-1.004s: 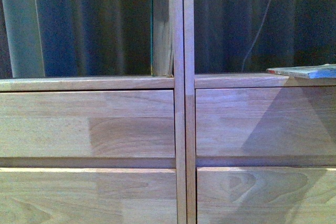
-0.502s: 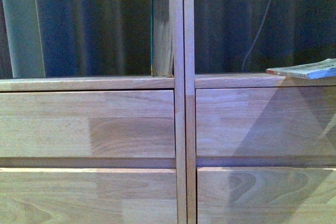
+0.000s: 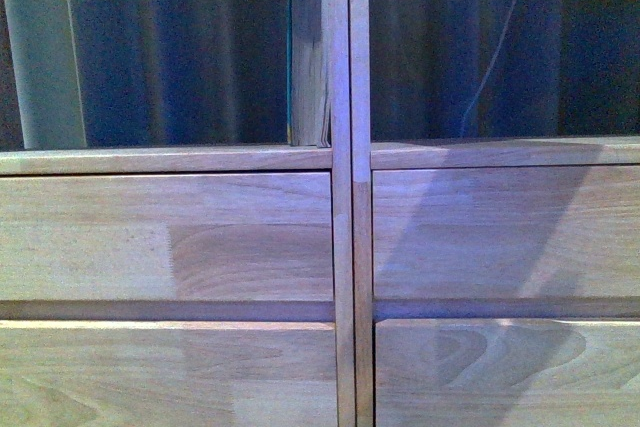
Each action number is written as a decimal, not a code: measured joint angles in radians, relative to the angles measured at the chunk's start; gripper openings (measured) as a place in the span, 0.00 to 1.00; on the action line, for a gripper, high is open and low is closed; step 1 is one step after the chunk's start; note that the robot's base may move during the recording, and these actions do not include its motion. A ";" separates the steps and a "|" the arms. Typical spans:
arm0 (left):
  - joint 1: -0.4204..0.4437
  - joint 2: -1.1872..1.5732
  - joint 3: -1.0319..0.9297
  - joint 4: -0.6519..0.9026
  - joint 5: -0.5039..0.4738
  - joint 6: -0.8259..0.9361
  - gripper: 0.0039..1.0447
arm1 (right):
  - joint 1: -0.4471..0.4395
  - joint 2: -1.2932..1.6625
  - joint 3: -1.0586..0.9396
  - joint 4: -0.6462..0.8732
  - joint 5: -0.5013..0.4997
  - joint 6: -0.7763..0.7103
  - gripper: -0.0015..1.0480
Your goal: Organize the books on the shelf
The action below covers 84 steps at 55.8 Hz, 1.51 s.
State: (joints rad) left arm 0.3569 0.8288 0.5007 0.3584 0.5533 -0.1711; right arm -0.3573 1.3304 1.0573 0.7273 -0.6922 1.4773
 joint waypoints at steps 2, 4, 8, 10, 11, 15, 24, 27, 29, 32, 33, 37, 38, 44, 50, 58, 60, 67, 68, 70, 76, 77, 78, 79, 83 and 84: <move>-0.014 0.051 0.047 -0.002 -0.004 -0.011 0.93 | 0.006 -0.008 0.000 0.023 -0.014 0.003 0.07; -0.038 0.115 0.114 -0.005 -0.013 -0.024 0.93 | 0.018 -0.018 0.000 0.058 -0.029 0.005 0.07; -0.102 0.238 0.268 -0.025 -0.052 -0.056 0.93 | 0.055 -0.043 0.000 0.133 -0.054 -0.010 0.07; -0.127 0.271 0.317 -0.039 -0.056 -0.068 0.93 | 0.071 -0.053 -0.002 0.151 -0.063 -0.026 0.07; -0.144 0.291 0.349 -0.048 -0.057 -0.077 0.93 | 0.081 -0.061 -0.003 0.158 -0.066 -0.034 0.07; -0.209 0.345 0.440 -0.070 -0.056 -0.111 0.93 | 0.116 -0.087 -0.015 0.182 -0.079 -0.066 0.07; -0.351 0.443 0.613 -0.118 -0.009 -0.223 0.93 | 0.192 -0.113 -0.053 0.215 -0.092 -0.133 0.07; -0.394 0.475 0.655 -0.122 0.021 -0.267 0.93 | 0.214 -0.111 -0.060 0.214 -0.086 -0.161 0.07; -0.417 0.495 0.678 -0.125 0.027 -0.292 0.93 | 0.227 -0.107 -0.063 0.209 -0.082 -0.179 0.07; -0.460 0.533 0.718 -0.125 0.031 -0.333 0.93 | 0.249 -0.098 -0.064 0.190 -0.071 -0.214 0.07; -0.473 0.543 0.728 -0.125 0.031 -0.350 0.93 | 0.255 -0.094 -0.064 0.187 -0.068 -0.223 0.07; -0.511 0.574 0.753 -0.113 0.037 -0.381 0.93 | 0.270 -0.080 -0.063 0.184 -0.060 -0.245 0.07; -0.515 0.577 0.756 -0.110 0.038 -0.386 0.93 | 0.272 -0.078 -0.063 0.184 -0.059 -0.246 0.07; -0.559 0.592 0.773 -0.103 0.049 -0.402 0.93 | 0.283 -0.061 -0.056 0.183 -0.051 -0.258 0.07; -0.610 0.593 0.784 -0.094 0.062 -0.409 0.93 | 0.297 -0.056 -0.055 0.183 -0.037 -0.269 0.07; -0.659 0.593 0.785 -0.051 0.074 -0.432 0.93 | 0.309 -0.049 -0.055 0.205 -0.029 -0.269 0.07; -0.668 0.593 0.785 -0.036 0.071 -0.441 0.93 | 0.309 -0.045 -0.052 0.215 -0.023 -0.261 0.07; -0.671 0.593 0.786 0.046 0.055 -0.498 0.93 | 0.288 -0.031 -0.053 0.307 -0.011 -0.201 0.07; -0.670 0.593 0.786 0.057 0.054 -0.507 0.93 | 0.283 -0.029 -0.053 0.316 -0.011 -0.192 0.07; -0.670 0.593 0.787 0.069 0.054 -0.521 0.93 | 0.271 -0.029 -0.055 0.326 -0.013 -0.184 0.07; -0.671 0.593 0.792 0.070 0.061 -0.535 0.93 | 0.254 -0.031 -0.076 0.367 -0.034 -0.154 0.07; -0.671 0.593 0.792 0.071 0.065 -0.539 0.93 | 0.252 -0.031 -0.083 0.377 -0.042 -0.148 0.07; -0.671 0.594 0.793 0.072 0.067 -0.541 0.93 | 0.249 -0.032 -0.090 0.388 -0.050 -0.142 0.07; -0.671 0.595 0.794 0.072 0.068 -0.542 0.93 | 0.249 -0.032 -0.094 0.394 -0.053 -0.134 0.07; -0.674 0.603 0.806 0.075 0.068 -0.559 0.93 | 0.245 -0.041 -0.132 0.449 -0.075 -0.099 0.07; -0.675 0.606 0.809 0.075 0.068 -0.561 0.93 | 0.245 -0.045 -0.142 0.465 -0.082 -0.092 0.07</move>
State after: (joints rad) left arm -0.3183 1.4349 1.3102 0.4332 0.6212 -0.7322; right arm -0.1123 1.2858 0.9157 1.1923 -0.7742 1.3853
